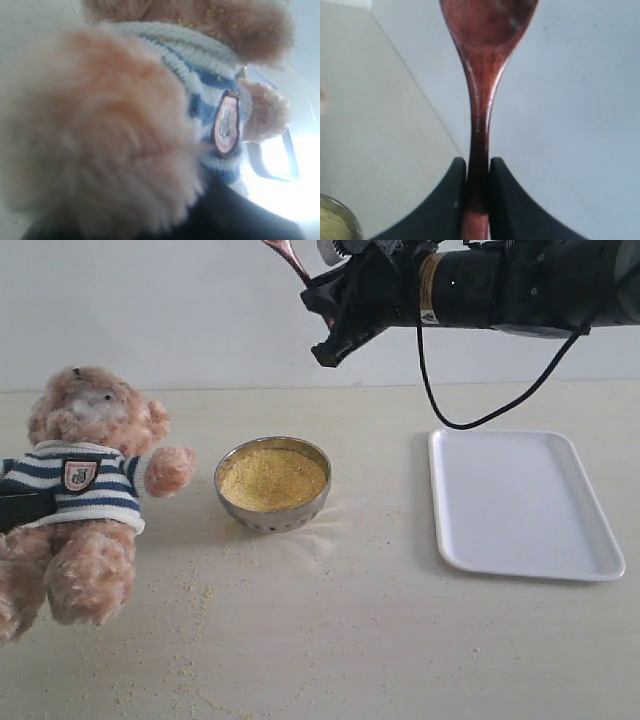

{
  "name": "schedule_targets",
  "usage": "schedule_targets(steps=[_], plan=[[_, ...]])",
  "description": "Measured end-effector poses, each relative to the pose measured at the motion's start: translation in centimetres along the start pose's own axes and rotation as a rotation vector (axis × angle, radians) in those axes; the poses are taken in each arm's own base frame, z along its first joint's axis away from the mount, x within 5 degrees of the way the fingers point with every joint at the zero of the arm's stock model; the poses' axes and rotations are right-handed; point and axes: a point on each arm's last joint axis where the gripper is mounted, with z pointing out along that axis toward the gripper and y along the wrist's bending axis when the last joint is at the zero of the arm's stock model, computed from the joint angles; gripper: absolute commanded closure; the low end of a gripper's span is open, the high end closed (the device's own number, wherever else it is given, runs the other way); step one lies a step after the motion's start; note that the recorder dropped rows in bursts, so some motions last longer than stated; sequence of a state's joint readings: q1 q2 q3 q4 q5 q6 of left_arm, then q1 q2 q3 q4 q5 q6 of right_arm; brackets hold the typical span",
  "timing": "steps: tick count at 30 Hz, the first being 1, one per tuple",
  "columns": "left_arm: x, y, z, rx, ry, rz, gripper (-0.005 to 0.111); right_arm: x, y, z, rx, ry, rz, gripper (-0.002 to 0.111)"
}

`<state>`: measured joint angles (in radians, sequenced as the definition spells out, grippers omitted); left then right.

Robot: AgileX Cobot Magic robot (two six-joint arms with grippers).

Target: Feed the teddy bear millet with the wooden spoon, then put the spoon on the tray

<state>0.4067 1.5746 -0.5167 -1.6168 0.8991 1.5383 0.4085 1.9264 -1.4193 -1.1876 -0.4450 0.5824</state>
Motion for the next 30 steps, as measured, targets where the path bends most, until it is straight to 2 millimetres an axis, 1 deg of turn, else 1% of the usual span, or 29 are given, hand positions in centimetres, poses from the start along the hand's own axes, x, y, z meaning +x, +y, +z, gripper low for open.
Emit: schedule_targets(steps=[1,2,4,6,8,9,11,12,15,16,18,20,21,25,30], plan=[[0.0,0.0,0.0,0.000,0.000,0.000,0.102,0.2,-0.3,-0.1,0.028,0.029,-0.070,0.108],[0.0,0.0,0.0,0.000,0.000,0.000,0.102,0.9,-0.7,-0.1,0.064,0.116,-0.189,0.108],[0.0,0.0,0.0,0.000,0.000,0.000,0.102,2.0,-1.3,-0.4,0.109,0.248,-0.275,0.108],[0.0,0.0,0.0,0.000,0.000,0.000,0.102,2.9,-2.0,-0.8,0.167,0.366,-0.298,0.108],[0.0,0.0,0.0,0.000,0.000,0.000,0.102,3.3,-2.4,-1.1,0.204,0.430,-0.297,0.108],[0.0,0.0,0.0,0.000,0.000,0.000,0.102,3.7,-2.8,-1.6,0.239,0.500,-0.315,0.108],[0.0,0.0,0.0,0.000,0.000,0.000,0.102,4.0,-2.9,-1.7,0.231,0.548,-0.368,0.108],[0.0,0.0,0.0,0.000,0.000,0.000,0.102,3.9,-2.7,-1.6,0.214,0.539,-0.392,0.108],[0.0,0.0,0.0,0.000,0.000,0.000,0.102,2.8,-2.0,-0.9,0.162,0.388,-0.405,0.108],[0.0,0.0,0.0,0.000,0.000,0.000,0.102,2.0,-1.5,-0.5,0.143,0.295,-0.373,0.108],[0.0,0.0,0.0,0.000,0.000,0.000,0.102,1.2,-0.9,-0.2,0.129,0.230,-0.311,0.108],[0.0,0.0,0.0,0.000,0.000,0.000,0.102,0.4,0.1,0.3,0.110,0.163,-0.179,0.108],[0.0,0.0,0.0,0.000,0.000,0.000,0.102,-0.4,0.9,0.6,0.086,0.113,-0.107,0.108],[0.0,0.0,0.0,0.000,0.000,0.000,0.102,-2.1,3.0,1.2,0.012,0.003,-0.056,0.108],[0.0,0.0,0.0,0.000,0.000,0.000,0.102,-3.6,5.3,1.8,-0.048,-0.039,-0.023,0.108]])
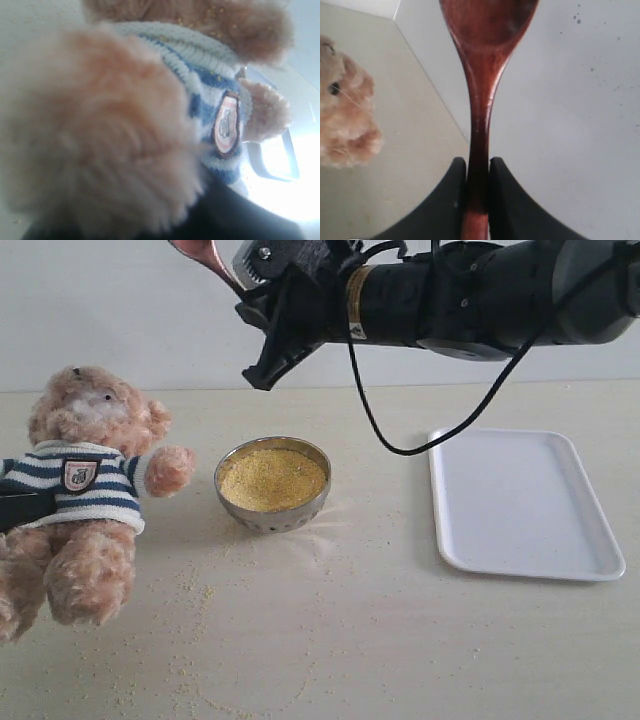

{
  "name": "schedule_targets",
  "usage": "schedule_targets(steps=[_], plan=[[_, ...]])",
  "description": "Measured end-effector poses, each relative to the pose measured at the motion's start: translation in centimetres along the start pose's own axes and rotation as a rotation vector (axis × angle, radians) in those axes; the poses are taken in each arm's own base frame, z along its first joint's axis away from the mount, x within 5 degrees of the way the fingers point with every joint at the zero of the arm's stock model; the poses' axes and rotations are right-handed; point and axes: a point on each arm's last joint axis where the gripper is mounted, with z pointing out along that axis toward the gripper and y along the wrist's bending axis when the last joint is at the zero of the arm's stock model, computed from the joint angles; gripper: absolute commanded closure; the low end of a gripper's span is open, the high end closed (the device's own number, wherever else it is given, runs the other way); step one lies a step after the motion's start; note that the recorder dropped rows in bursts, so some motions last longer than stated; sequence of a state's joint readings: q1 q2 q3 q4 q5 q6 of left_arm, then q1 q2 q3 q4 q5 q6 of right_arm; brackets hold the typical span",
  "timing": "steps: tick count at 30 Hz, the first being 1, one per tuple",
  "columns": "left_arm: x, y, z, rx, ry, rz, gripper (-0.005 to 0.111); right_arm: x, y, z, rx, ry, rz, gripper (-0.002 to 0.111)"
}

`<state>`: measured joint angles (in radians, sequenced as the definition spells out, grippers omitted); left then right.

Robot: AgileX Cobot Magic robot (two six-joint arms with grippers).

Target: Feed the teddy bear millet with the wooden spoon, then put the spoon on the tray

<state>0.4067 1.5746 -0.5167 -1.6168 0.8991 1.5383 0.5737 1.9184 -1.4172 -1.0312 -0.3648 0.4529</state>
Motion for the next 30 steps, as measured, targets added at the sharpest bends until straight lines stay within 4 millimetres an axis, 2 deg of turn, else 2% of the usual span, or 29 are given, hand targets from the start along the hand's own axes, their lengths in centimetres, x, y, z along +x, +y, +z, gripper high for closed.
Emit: schedule_targets(steps=[4,8,10,15,19,23,30], plan=[[0.0,0.0,0.0,0.000,0.000,0.000,0.102,-0.7,1.2,0.3,-0.017,0.008,0.174,0.108],[0.0,0.0,0.0,0.000,0.000,0.000,0.102,-1.6,1.1,-0.1,-0.013,-0.010,0.321,0.108],[0.0,0.0,0.0,0.000,0.000,0.000,0.102,-2.2,0.9,-0.6,-0.017,-0.026,0.320,0.108],[0.0,0.0,0.0,0.000,0.000,0.000,0.102,-3.9,1.1,-1.9,-0.079,-0.020,0.183,0.108],[0.0,0.0,0.0,0.000,0.000,0.000,0.102,-3.1,1.4,-2.2,-0.112,0.087,0.232,0.108],[0.0,0.0,0.0,0.000,0.000,0.000,0.102,-2.1,1.2,-2.5,-0.126,0.121,0.265,0.108],[0.0,0.0,0.0,0.000,0.000,0.000,0.102,-0.3,0.1,-2.7,0.025,0.214,0.063,0.108]])
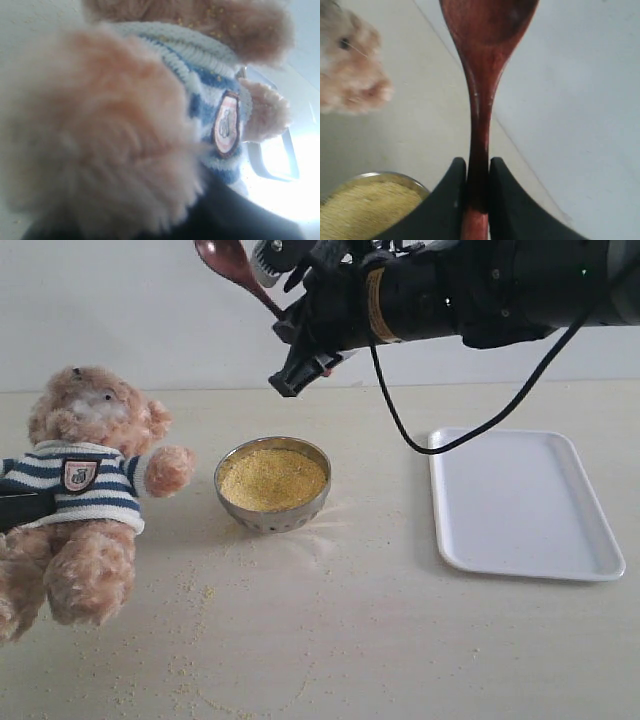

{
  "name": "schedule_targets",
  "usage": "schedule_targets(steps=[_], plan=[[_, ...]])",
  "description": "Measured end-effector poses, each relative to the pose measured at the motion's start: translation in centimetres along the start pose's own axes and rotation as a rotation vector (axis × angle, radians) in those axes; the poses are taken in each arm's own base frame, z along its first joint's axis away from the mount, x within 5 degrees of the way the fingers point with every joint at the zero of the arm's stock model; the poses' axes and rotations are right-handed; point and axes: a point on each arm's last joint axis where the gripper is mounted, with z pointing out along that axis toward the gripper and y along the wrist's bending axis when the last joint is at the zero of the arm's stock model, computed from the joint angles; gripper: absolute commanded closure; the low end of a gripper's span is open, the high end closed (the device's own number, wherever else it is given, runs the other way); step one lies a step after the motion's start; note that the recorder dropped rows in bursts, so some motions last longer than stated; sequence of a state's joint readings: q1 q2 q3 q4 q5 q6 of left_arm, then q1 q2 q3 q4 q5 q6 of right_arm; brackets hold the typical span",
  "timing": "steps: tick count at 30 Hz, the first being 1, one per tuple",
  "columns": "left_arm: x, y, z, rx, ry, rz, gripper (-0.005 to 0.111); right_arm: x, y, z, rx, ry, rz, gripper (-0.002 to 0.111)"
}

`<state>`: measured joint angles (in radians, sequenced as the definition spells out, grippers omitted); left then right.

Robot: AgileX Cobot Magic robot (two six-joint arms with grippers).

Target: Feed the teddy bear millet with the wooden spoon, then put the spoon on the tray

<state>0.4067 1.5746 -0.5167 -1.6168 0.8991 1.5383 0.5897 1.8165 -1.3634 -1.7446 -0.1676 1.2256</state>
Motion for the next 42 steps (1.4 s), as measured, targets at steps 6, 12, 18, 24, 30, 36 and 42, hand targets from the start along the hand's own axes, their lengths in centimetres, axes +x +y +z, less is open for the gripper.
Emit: schedule_targets(steps=[6,12,18,24,30,36,42], plan=[[0.0,0.0,0.0,0.000,0.000,0.000,0.102,2.0,-1.0,-0.2,0.168,0.118,-0.071,0.108],[0.0,0.0,0.0,0.000,0.000,0.000,0.102,3.1,-0.4,-2.1,0.183,0.161,-0.084,0.108],[0.0,0.0,0.0,0.000,0.000,0.000,0.102,3.5,-0.1,-4.9,0.224,0.188,-0.105,0.108],[0.0,0.0,0.0,0.000,0.000,0.000,0.102,3.4,0.0,-6.1,0.230,0.185,-0.120,0.108],[0.0,0.0,0.0,0.000,0.000,0.000,0.102,2.6,-0.2,-6.9,0.241,0.146,-0.036,0.108],[0.0,0.0,0.0,0.000,0.000,0.000,0.102,2.3,0.7,-6.7,0.154,0.095,0.148,0.108],[0.0,0.0,0.0,0.000,0.000,0.000,0.102,2.1,1.3,-6.6,0.091,0.069,0.317,0.108]])
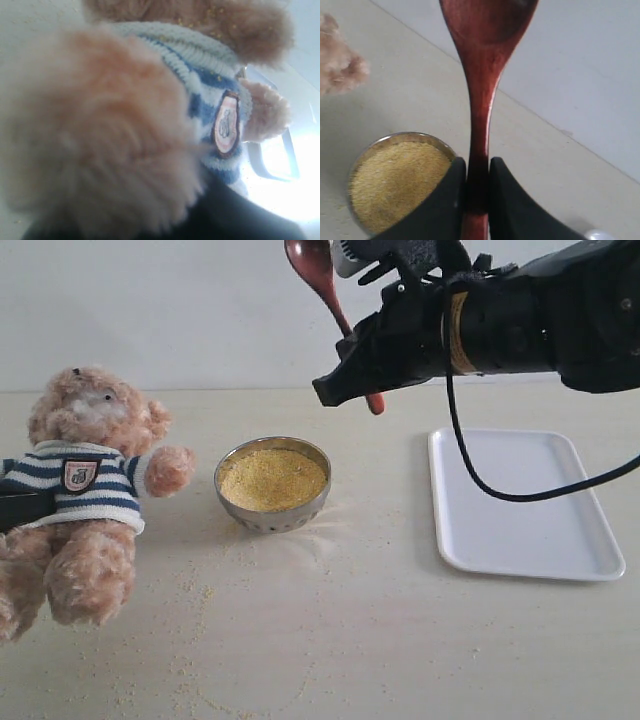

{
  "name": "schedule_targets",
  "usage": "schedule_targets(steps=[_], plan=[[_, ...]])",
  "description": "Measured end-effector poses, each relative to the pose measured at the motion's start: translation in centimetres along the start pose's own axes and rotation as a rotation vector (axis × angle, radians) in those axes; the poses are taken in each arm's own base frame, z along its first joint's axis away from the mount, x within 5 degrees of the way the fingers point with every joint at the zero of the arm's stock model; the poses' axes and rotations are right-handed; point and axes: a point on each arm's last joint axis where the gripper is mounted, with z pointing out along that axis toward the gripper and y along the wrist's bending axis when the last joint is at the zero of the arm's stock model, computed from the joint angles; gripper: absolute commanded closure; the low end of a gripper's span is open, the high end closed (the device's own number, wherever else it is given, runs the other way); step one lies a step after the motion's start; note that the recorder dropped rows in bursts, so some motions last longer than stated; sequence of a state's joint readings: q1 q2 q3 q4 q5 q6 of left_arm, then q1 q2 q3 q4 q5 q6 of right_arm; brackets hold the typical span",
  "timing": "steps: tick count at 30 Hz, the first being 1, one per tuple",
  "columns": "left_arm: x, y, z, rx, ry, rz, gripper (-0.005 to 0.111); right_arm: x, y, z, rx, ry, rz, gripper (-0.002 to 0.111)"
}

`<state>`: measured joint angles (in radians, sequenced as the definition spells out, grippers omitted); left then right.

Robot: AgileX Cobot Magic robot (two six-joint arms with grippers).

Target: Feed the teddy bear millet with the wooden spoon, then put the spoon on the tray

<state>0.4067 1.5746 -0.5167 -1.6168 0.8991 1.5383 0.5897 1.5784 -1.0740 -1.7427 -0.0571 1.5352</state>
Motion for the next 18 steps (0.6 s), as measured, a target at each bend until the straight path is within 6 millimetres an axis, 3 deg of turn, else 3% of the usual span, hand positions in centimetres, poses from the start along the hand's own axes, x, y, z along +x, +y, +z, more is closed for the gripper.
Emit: schedule_targets(steps=[3,5,11,18], plan=[[0.0,0.0,0.0,0.000,0.000,0.000,0.102,-0.2,0.9,0.0,-0.095,-0.016,0.074,0.108],[0.0,0.0,0.0,0.000,0.000,0.000,0.102,-0.5,0.6,-0.1,-0.065,-0.046,0.081,0.108],[0.0,0.0,0.0,0.000,0.000,0.000,0.102,0.4,-0.7,-0.1,0.069,0.051,-0.175,0.108],[0.0,0.0,0.0,0.000,0.000,0.000,0.102,2.0,0.4,-0.4,-0.087,0.216,-0.337,0.108]])
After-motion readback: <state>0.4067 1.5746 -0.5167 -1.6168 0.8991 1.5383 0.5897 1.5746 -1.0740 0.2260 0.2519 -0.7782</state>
